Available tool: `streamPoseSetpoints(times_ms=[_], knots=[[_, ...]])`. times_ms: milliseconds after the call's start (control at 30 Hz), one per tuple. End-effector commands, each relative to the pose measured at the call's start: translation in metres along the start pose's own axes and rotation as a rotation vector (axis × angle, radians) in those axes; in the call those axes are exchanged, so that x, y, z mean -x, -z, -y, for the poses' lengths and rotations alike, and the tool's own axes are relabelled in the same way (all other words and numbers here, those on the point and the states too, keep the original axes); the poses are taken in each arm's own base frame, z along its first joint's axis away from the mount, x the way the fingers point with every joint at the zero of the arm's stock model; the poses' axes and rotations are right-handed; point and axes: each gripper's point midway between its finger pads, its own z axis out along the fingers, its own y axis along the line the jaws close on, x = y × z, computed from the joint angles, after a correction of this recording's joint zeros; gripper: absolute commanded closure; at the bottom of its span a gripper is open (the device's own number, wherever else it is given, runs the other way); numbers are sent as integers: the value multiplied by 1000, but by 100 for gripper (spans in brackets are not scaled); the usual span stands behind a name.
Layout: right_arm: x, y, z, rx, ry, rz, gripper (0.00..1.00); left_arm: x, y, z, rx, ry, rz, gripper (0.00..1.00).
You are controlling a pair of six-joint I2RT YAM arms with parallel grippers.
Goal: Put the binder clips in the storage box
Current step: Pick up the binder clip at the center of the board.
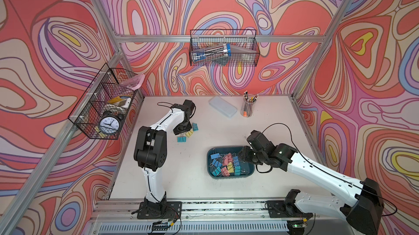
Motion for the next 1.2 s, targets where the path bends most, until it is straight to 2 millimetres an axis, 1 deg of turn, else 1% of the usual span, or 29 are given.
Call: streamPoseSetpoints(times_ms=[0,200,333,433,567,700,767,800,867,933,1000,1067,1133,1167], knots=[[2,2,1,4,-17,25,61,-3,-7,-5,57,-33,-39,56],[0,1,4,6,-31,25,61,-2,-18,-2,78,-58,-51,61],[1,3,3,6,-33,27,60,-5,-20,0,72,-63,-66,71],[1,3,3,6,-38,27,61,-7,-19,-2,71,-67,-68,78],[3,6,1,13,-41,36,60,-10,-16,-4,67,-80,-75,84],[10,14,-3,33,-58,70,60,-10,-8,-5,46,-80,-72,92],[14,20,-3,41,-71,101,58,-11,1,-6,25,-80,-65,96],[16,22,-2,41,-76,114,55,-10,5,-6,12,-81,-59,97],[21,28,1,33,-88,151,44,-11,17,-8,-16,-88,-54,100],[27,35,6,16,-101,193,33,-14,32,-11,-45,-97,-55,100],[33,40,12,-6,-115,233,22,-17,51,-13,-89,-104,-43,100],[39,44,17,-30,-130,272,10,-21,75,-14,-141,-119,-14,100],[44,48,23,-56,-145,303,3,-26,100,-13,-187,-137,24,100],[46,49,27,-73,-158,319,2,-30,114,-12,-212,-149,49,100]])
